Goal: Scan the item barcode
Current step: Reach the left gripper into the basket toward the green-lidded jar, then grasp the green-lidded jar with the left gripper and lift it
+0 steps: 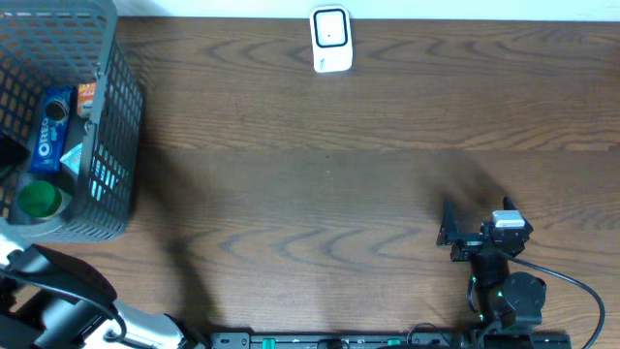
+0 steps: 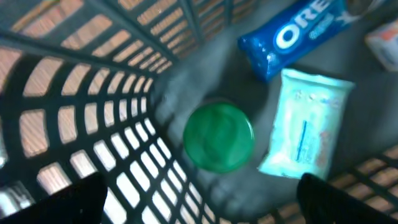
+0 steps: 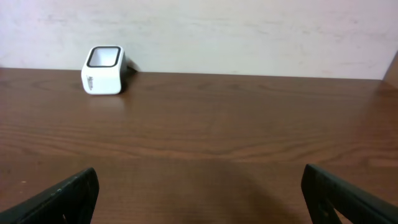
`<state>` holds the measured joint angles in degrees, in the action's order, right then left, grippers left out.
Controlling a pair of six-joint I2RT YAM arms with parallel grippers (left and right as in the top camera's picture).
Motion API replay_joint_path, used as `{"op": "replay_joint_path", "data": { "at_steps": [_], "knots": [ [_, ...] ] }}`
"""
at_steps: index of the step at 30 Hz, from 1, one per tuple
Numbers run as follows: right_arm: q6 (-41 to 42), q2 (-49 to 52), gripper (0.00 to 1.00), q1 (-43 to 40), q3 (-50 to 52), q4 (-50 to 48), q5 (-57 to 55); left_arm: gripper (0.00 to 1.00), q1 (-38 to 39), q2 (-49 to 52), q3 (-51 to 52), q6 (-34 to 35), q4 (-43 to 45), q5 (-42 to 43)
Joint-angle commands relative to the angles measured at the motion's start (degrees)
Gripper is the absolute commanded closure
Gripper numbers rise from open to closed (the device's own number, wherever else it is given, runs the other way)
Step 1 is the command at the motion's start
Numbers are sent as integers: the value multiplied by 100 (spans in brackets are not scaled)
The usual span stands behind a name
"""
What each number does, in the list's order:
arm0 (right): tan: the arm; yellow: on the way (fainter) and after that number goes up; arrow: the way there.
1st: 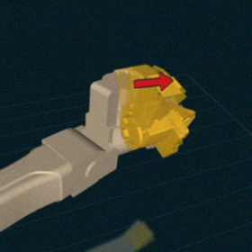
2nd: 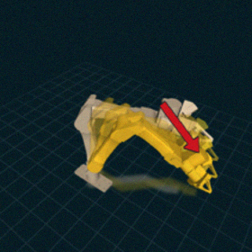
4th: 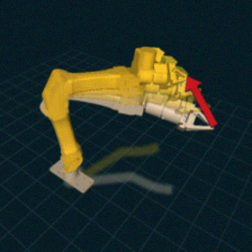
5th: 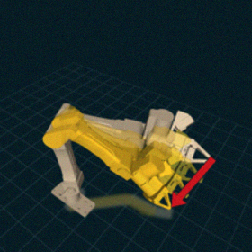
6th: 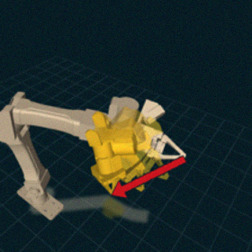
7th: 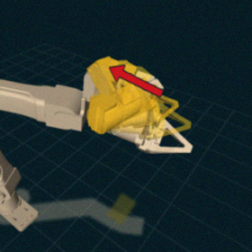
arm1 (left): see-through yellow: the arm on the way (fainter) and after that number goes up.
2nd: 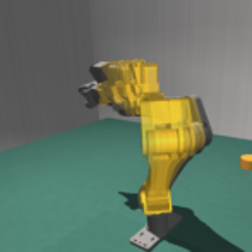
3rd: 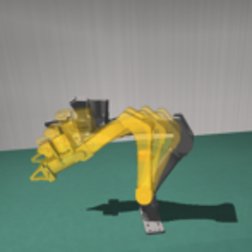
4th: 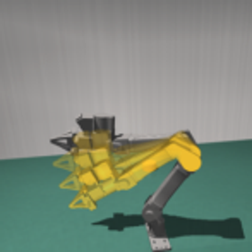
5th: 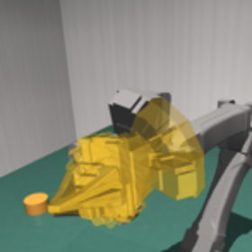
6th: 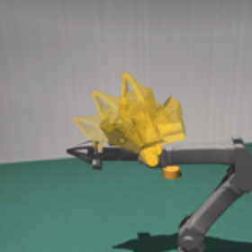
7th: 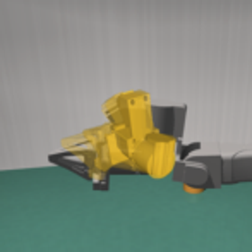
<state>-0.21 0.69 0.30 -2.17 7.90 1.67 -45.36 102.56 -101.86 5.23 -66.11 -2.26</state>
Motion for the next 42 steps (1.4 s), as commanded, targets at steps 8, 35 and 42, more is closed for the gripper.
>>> {"op": "replay_joint_path", "data": {
  "at_steps": [8, 35, 42],
  "knots": [
    [39, -35, 1, 50, 15, 4, -26, 2, -42, -20, 1228, -1858, 1067, 662],
    [37, -35, 1, 50, 15, 4, -26, 2, -48, 1071, 1316, -2664, 1252, 763],
    [37, -35, 1, 50, 15, 4, -26, 7, -48, 1333, 1333, -2662, 1141, 807]
  ]
}}
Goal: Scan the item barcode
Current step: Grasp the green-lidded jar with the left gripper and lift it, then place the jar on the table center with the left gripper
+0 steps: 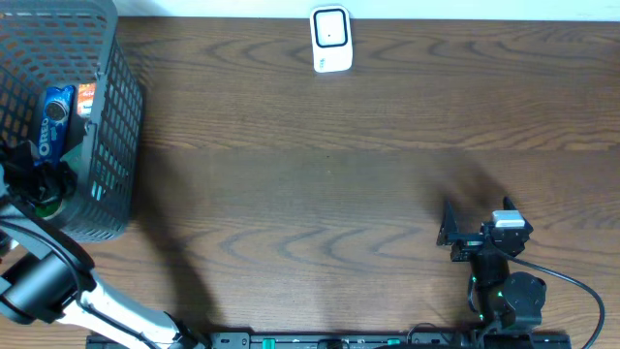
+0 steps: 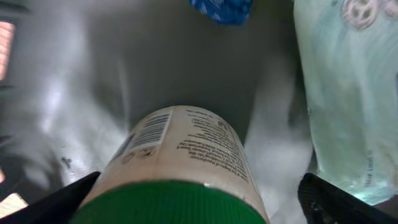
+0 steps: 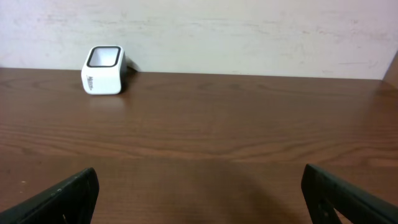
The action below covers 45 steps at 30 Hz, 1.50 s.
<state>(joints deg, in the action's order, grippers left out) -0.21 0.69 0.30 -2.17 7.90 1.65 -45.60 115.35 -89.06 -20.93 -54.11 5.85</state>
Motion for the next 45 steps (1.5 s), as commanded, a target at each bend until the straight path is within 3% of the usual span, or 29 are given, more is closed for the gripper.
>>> {"op": "replay_joint_path", "data": {
  "at_steps": [1, 4, 9, 16, 23, 25, 29, 37, 41, 44, 45],
  "knots": [
    [39, -35, 1, 50, 15, 4, -24, 13, -24, 55, 57, -44, -66, -4],
    [39, -35, 1, 50, 15, 4, -24, 35, -24, 55, 57, -33, -155, -4],
    [37, -35, 1, 50, 15, 4, -24, 47, -22, -52, 46, 195, -219, -2],
    [37, -35, 1, 50, 15, 4, -24, 47, 133, -743, -457, 605, -286, 15],
    [39, -35, 1, 50, 15, 4, -24, 46, 507, -2262, -1058, 1379, 48, 61],
    [39, -35, 1, 50, 15, 4, -24, 46, 664, -2767, -1069, 1641, 302, 417],
    [37, -35, 1, 50, 15, 4, -24, 46, 1403, -3805, -1069, 2229, 719, 1279],
    [39, -35, 1, 50, 15, 4, -24, 46, 3720, -4148, -957, 2544, 286, 1102],
    [39, -35, 1, 50, 15, 4, -24, 46, 4903, -3829, -649, 3790, -216, -13],
    [39, -35, 1, 50, 15, 4, -24, 46, 5480, -3473, -396, 5298, -605, -610],
    [39, -35, 1, 50, 15, 4, -24, 46, 5810, -3171, -170, 6212, -669, -809]
  ]
}}
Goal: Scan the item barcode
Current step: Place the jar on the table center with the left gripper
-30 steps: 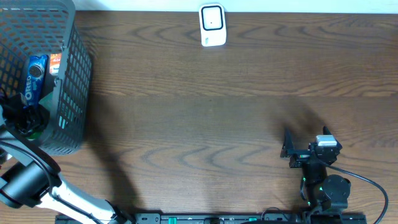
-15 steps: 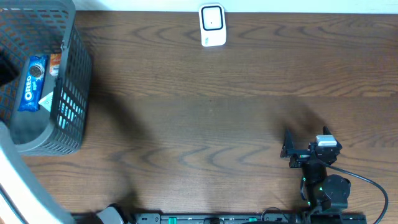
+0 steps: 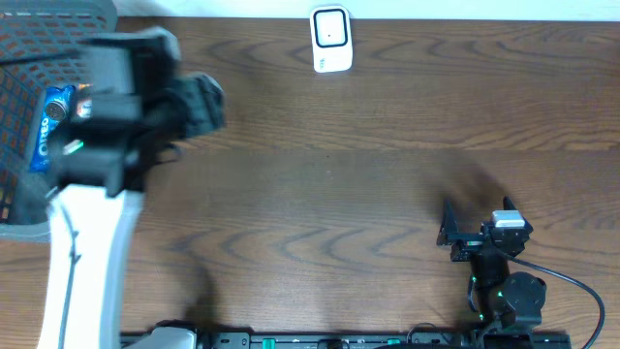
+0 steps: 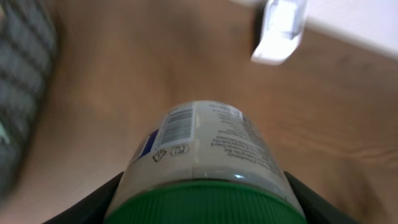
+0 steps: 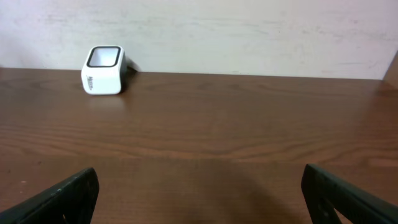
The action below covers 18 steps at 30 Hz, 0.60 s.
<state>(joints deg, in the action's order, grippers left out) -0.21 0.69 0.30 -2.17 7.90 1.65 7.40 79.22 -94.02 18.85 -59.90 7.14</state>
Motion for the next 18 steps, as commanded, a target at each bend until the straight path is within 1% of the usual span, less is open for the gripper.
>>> {"op": "replay_joint_path", "data": {
  "at_steps": [1, 5, 7, 10, 14, 18],
  "knots": [
    [37, -35, 1, 50, 15, 4, -24, 46, 667, 614, 461, 2647, -24, -979],
    [37, -35, 1, 50, 15, 4, -24, 46, 1139, 1434, 800, 3788, 509, -977],
    [37, -35, 1, 50, 15, 4, -24, 46, 1316, 1921, 820, 4450, 715, -957],
    [39, -35, 1, 50, 15, 4, -24, 46, 1530, 2538, 820, 5243, 986, -750],
    [37, -35, 1, 50, 15, 4, -24, 46, 1851, 3318, 820, 5866, 1687, -105],
    [37, -35, 1, 50, 15, 4, -24, 46, 2273, 4004, 820, 6387, 2133, 192]
  ]
}}
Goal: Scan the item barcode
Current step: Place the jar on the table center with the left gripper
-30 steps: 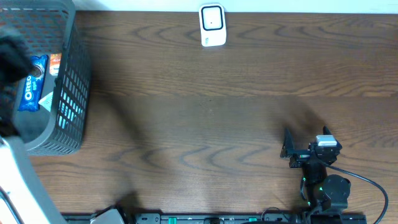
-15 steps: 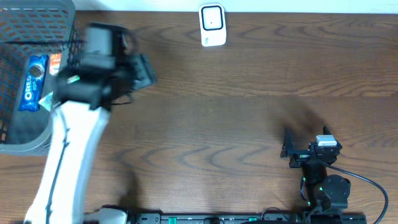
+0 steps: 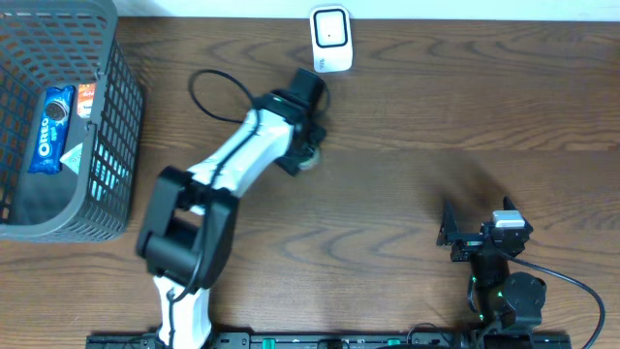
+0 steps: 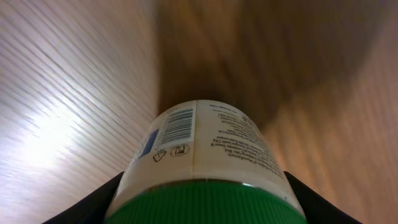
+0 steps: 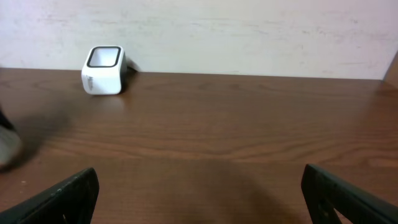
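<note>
A white bottle with a green cap and a barcode on its label fills the left wrist view. My left gripper is shut on the bottle at the cap end, low over the wood. Overhead, that gripper and the bottle are just in front of the white scanner, slightly to its left. The scanner stands at the table's far edge. My right gripper rests open and holds nothing, near the front right.
A grey mesh basket stands at the far left, holding an Oreo pack, a pale tissue pack and an orange packet. My left arm stretches diagonally across the table's middle. A wall rises behind the scanner.
My left gripper has moved right with the bottle, from over the table beside the basket to just in front of the scanner. The right arm has not moved.
My left gripper was open above the basket, over the green-capped bottle. Then it was down in the basket with its fingers round the bottle. Then it held the bottle outside the basket, and now holds it by the scanner.
</note>
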`<state>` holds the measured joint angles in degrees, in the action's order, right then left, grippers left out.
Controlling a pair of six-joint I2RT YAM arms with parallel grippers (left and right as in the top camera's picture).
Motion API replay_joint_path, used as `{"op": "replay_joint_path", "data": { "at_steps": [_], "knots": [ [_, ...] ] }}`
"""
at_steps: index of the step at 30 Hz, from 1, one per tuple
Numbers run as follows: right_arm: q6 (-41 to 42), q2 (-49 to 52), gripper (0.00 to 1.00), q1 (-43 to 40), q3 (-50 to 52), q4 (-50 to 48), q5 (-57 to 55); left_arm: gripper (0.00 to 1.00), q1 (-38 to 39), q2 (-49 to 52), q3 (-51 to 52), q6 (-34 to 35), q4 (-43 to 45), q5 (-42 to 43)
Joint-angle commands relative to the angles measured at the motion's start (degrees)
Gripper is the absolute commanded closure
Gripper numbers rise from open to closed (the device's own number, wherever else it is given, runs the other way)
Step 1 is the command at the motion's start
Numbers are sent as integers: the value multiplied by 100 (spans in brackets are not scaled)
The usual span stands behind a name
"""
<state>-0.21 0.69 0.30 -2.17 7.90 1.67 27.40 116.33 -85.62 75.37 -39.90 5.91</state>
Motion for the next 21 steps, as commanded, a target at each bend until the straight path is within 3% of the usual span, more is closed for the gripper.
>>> {"op": "replay_joint_path", "data": {
  "at_steps": [1, 5, 7, 8, 10, 11, 19, 21],
  "knots": [
    [37, -35, 1, 50, 15, 4, -26, 46, 345, 363, -20, 750, 175, 310],
    [37, -35, 1, 50, 15, 4, -26, 45, 527, 466, -20, 748, 275, 308],
    [37, -35, 1, 50, 15, 4, -26, 34, 586, 466, -22, 748, 297, 315],
    [39, -35, 1, 50, 15, 4, -26, 20, 603, 463, -24, 745, 293, 354],
    [39, -35, 1, 50, 15, 4, -26, 4, 608, 463, -26, 741, 297, 448],
    [39, -35, 1, 50, 15, 4, -26, 2, 605, 463, -33, 612, 339, 487],
    [37, -35, 1, 50, 15, 4, -26, 2, 588, -184, -612, -1408, 313, 455],
    [39, -35, 1, 50, 15, 4, -26, 2, 564, -752, -807, -2387, 271, 289]
  ]
}}
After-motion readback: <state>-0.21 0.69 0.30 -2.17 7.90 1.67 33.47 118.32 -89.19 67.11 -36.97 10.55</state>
